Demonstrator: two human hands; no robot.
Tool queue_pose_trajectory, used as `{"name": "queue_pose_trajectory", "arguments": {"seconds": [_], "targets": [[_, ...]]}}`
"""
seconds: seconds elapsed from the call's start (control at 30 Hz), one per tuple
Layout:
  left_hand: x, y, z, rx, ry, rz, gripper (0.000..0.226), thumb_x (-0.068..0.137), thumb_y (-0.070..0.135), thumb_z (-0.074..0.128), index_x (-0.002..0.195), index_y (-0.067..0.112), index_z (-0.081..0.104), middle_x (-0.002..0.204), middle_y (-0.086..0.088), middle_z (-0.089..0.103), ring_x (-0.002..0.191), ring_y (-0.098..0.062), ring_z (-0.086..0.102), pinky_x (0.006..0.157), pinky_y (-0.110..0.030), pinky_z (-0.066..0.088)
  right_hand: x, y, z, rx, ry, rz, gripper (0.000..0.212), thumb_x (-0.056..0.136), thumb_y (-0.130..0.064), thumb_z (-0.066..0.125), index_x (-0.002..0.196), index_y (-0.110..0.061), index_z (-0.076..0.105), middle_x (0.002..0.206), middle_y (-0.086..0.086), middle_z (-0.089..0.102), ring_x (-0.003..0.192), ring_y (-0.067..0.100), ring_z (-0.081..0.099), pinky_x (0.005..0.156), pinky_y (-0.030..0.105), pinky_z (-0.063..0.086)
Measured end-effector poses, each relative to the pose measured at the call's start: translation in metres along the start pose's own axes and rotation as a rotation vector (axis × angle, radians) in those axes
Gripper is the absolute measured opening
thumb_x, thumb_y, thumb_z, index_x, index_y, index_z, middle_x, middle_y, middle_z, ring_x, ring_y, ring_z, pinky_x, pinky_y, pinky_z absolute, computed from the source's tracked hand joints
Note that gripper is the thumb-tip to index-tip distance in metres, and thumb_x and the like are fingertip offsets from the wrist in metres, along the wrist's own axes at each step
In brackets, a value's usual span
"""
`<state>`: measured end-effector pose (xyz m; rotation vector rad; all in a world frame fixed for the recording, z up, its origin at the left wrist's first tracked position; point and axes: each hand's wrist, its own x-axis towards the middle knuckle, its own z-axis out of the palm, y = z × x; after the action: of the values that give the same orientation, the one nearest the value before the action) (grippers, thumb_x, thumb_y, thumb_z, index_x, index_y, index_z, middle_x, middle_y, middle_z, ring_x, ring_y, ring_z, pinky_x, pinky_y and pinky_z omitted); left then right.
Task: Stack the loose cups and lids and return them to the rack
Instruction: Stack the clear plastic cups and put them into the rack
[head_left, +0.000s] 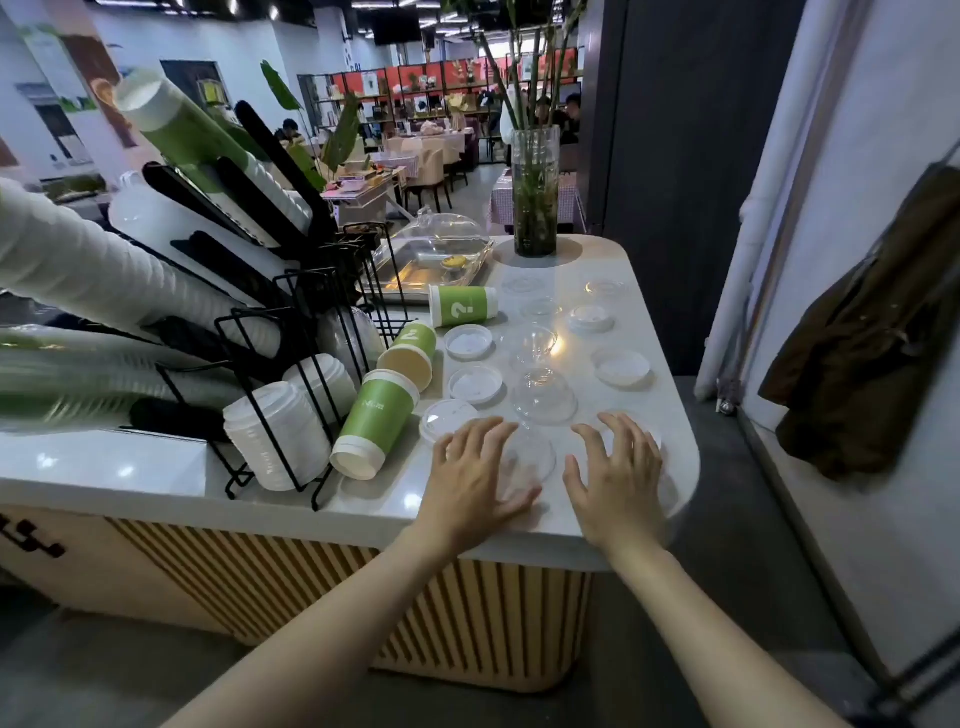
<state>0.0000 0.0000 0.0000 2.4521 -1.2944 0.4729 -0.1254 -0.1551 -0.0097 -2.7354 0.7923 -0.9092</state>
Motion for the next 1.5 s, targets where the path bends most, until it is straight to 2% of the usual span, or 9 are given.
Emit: {"name": "queue_pose_trajectory", "arguments": {"seconds": [0.23,0.43,0.6,0.8,0.97,1.1,1.23,1.37,1.5], "targets": [[0.017,0.004,0.001,0.061,-0.162,0.012,0.092,0.085,0.079,0.045,0.159,0.025,0.029,0.162,-0.006,0.039,0.146,-0.029,0.04,0.116,-0.048,0.032,0.011,-0.002,-0.001,0.092,0.041,-0.034,0.035,0.093,-0.03,0.062,0.127,-0.021,0.061,0.141,0.01,0.05,0.138,0.03,0.038,0.116,0.052,0.027],[0.036,-0.002,0.002,-0.058,-0.209,0.017,0.09,0.085,0.076,0.052,0.157,0.029,0.026,0.154,-0.008,0.046,0.133,-0.031,0.052,0.111,-0.045,0.037,0.058,-0.011,0.001,0.189,0.096,-0.044,0.034,0.094,-0.025,0.057,0.128,-0.02,0.061,0.138,0.008,0.051,0.138,0.029,0.038,0.115,0.05,0.03],[0.042,-0.007,0.001,-0.211,-0.153,-0.028,0.096,0.081,0.065,0.073,0.158,0.029,0.026,0.146,-0.009,0.046,0.116,-0.034,0.06,0.1,-0.044,0.047,0.089,-0.011,0.01,0.2,0.009,-0.016,0.034,0.092,-0.022,0.057,0.125,-0.021,0.063,0.134,0.007,0.053,0.133,0.029,0.042,0.112,0.044,0.028],[0.044,-0.012,-0.009,-0.53,-0.06,-0.101,0.094,0.08,0.059,0.078,0.156,0.027,0.033,0.142,-0.001,0.043,0.123,-0.018,0.058,0.1,-0.033,0.051,0.117,-0.006,0.018,0.303,-0.165,0.077,0.035,0.096,-0.025,0.056,0.131,-0.022,0.059,0.133,0.007,0.053,0.126,0.03,0.046,0.108,0.039,0.03],[0.09,-0.012,-0.026,-0.624,0.071,-0.164,0.085,0.08,0.059,0.076,0.15,0.026,0.04,0.141,0.0,0.044,0.118,-0.014,0.058,0.096,-0.029,0.049,0.138,0.0,0.022,0.51,-0.239,0.263,0.05,0.095,0.004,0.036,0.139,-0.015,0.051,0.138,0.013,0.049,0.125,0.028,0.052,0.103,0.03,0.039],[0.125,-0.006,-0.016,-0.532,-0.07,-0.182,0.088,0.084,0.058,0.075,0.154,0.018,0.038,0.148,-0.004,0.04,0.125,-0.021,0.058,0.097,-0.038,0.051,0.145,0.012,0.025,0.54,-0.295,0.434,0.064,0.088,0.013,0.035,0.143,-0.016,0.047,0.138,0.012,0.052,0.126,0.027,0.053,0.105,0.038,0.045],[0.141,0.0,0.005,-0.433,-0.201,-0.156,0.093,0.084,0.06,0.075,0.156,0.014,0.036,0.149,-0.006,0.039,0.126,-0.025,0.056,0.096,-0.04,0.052,0.152,0.023,0.027,0.593,-0.305,0.521,0.058,0.088,0.01,0.037,0.138,-0.016,0.053,0.126,0.011,0.059,0.114,0.027,0.059,0.092,0.032,0.048],[0.143,0.007,0.02,-0.341,-0.237,-0.146,0.096,0.08,0.067,0.074,0.153,0.017,0.038,0.148,-0.005,0.041,0.124,-0.028,0.057,0.089,-0.045,0.054,0.16,0.027,0.026,0.585,-0.377,0.482,0.047,0.091,0.003,0.037,0.128,-0.014,0.061,0.11,0.01,0.07,0.106,0.028,0.065,0.093,0.038,0.054],[0.144,0.002,0.032,-0.35,-0.286,-0.16,0.091,0.078,0.067,0.075,0.146,0.013,0.043,0.145,-0.009,0.043,0.124,-0.031,0.058,0.085,-0.043,0.051,0.162,0.026,0.027,0.567,-0.45,0.436,0.039,0.096,-0.007,0.04,0.125,-0.014,0.065,0.115,0.01,0.07,0.109,0.027,0.066,0.099,0.042,0.052]]}}
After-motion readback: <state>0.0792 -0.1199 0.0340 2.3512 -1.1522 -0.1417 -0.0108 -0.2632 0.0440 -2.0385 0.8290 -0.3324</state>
